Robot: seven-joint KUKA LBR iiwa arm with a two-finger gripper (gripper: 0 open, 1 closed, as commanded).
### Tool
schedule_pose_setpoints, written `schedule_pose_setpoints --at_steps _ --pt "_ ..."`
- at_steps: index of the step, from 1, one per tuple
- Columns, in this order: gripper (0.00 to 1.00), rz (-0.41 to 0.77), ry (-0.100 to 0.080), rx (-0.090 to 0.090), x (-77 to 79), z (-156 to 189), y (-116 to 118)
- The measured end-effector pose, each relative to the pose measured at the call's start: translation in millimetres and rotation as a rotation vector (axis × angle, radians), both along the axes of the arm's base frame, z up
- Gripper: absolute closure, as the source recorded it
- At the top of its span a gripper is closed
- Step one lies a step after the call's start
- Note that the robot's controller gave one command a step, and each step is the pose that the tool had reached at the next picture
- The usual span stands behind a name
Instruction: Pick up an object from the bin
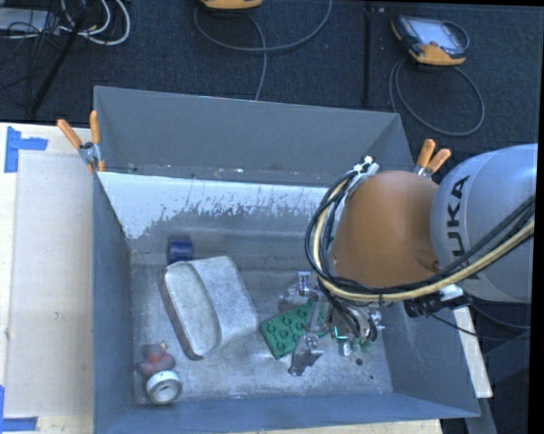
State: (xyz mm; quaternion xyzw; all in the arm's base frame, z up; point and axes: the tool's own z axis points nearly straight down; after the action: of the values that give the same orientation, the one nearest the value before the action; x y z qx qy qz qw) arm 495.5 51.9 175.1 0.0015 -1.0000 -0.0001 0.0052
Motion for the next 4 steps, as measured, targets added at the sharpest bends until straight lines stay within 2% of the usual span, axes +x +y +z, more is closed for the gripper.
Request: schedule_pose_setpoints --at_steps 1,2,3,4 --pt "0.00 0.003 -0.019 0.002 38.2 -104.0 -50.5" --pt "0.00 -0.046 -0.008 0.003 66.9 -103.3 -71.4" --pt "0.00 -0.047 -0.008 0.002 67.0 -102.6 -70.6" --pt "0.00 0.058 -0.021 0.000 59.3 -102.1 -64.4"
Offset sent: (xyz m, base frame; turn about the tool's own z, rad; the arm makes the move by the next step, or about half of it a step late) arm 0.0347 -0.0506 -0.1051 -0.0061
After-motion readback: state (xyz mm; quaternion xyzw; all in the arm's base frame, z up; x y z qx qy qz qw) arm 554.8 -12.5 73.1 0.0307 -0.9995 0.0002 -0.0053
